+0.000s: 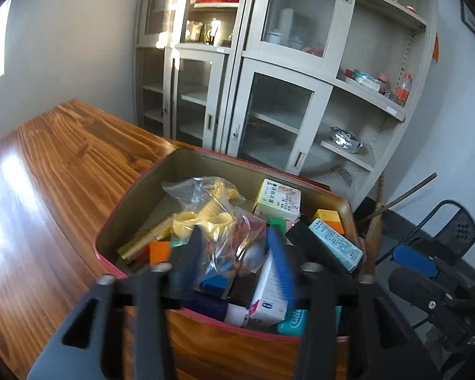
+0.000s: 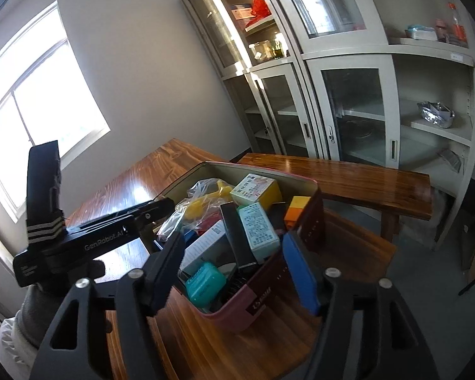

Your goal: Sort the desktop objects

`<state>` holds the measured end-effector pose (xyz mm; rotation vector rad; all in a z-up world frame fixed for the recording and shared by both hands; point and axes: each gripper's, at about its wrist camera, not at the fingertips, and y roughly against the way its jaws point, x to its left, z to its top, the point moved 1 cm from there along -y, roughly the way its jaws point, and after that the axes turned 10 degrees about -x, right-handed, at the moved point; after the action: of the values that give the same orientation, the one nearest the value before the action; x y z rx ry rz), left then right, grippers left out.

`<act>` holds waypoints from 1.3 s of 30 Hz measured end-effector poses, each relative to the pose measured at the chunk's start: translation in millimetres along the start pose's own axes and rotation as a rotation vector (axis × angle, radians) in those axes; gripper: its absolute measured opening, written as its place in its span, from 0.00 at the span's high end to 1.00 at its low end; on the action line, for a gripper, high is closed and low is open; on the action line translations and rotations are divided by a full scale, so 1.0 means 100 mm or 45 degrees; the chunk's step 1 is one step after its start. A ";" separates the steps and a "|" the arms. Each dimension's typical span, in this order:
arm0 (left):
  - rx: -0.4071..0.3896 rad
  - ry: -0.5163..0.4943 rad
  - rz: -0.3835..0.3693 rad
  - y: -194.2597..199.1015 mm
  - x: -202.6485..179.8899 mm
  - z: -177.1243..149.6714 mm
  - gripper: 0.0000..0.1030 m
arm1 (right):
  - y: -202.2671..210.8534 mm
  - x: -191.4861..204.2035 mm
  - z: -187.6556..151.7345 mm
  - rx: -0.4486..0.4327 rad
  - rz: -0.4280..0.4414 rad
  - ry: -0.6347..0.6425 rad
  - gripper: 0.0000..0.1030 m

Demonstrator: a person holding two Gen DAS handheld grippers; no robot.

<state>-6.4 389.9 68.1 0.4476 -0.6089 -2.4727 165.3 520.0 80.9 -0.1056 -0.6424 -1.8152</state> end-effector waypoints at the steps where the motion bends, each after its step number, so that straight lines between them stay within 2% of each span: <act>1: -0.002 0.002 0.002 0.01 0.00 -0.01 0.31 | 0.01 -0.01 0.00 -0.003 -0.002 -0.007 0.23; 6: -0.049 -0.014 0.045 0.14 0.00 0.00 0.28 | 0.04 0.00 -0.02 -0.004 -0.006 -0.020 0.21; 12: -0.185 -0.034 0.216 0.55 -0.04 0.06 0.28 | 0.09 0.04 -0.05 -0.003 -0.093 0.051 0.15; 15: -0.197 0.016 0.321 0.70 -0.02 0.05 0.25 | 0.15 0.05 -0.06 -0.010 -0.118 0.068 0.08; 17: -0.191 0.051 0.347 0.75 -0.02 0.02 0.20 | 0.19 0.06 -0.06 -0.022 -0.124 0.077 0.04; 20: -0.137 0.071 0.359 0.71 -0.01 -0.07 0.19 | 0.26 0.08 -0.09 -0.018 -0.114 0.082 0.04; 23: -0.134 0.026 0.443 0.72 -0.04 -0.15 0.19 | 0.30 0.11 -0.13 -0.003 -0.125 0.100 0.03; 28: -0.186 -0.004 0.460 0.90 -0.15 -0.15 0.19 | 0.35 0.12 -0.16 0.014 -0.117 0.119 0.03; 34: -0.247 -0.048 0.584 1.09 -0.28 -0.10 0.19 | 0.45 0.15 -0.17 -0.007 -0.108 0.148 0.02; 39: -0.241 -0.109 0.767 1.12 -0.39 -0.09 0.19 | 0.49 0.20 -0.20 -0.018 -0.108 0.187 0.02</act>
<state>76.4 325.9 124.6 0.0641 -0.4529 -1.9502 207.1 483.5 90.1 0.0455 -0.5369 -1.8896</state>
